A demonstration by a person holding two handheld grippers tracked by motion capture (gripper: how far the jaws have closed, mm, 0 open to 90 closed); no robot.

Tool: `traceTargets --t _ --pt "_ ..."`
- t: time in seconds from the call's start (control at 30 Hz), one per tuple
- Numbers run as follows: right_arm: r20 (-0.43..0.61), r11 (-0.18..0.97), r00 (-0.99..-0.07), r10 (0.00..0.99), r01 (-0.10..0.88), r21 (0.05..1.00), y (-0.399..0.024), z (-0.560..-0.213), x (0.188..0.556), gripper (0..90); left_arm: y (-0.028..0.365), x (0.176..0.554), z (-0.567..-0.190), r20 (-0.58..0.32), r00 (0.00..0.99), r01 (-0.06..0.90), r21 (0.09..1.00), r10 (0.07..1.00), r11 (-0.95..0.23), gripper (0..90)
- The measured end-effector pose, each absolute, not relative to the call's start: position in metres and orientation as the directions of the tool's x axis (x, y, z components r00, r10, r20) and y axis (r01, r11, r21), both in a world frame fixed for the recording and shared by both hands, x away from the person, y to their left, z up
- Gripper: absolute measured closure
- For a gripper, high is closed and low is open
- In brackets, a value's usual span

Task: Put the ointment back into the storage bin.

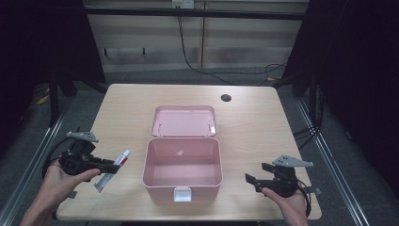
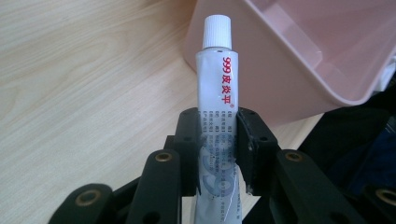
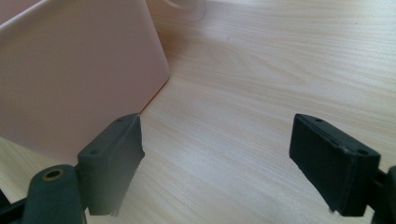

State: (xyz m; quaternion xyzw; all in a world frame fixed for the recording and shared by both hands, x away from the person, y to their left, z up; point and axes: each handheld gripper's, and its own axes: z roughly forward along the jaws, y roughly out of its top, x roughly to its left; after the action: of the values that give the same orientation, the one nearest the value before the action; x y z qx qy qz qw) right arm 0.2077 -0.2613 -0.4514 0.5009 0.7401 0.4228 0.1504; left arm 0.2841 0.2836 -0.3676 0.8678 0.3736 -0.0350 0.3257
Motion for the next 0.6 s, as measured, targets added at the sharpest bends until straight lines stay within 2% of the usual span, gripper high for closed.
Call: traceTargets --t 0.6 --pt "0.202 0.146 -0.458 0.866 0.617 0.773 -0.260 -0.451 0.207 17.3 0.274 0.284 -0.346 -0.317 0.744 0.648 0.560 0.589 -0.517 71.4"
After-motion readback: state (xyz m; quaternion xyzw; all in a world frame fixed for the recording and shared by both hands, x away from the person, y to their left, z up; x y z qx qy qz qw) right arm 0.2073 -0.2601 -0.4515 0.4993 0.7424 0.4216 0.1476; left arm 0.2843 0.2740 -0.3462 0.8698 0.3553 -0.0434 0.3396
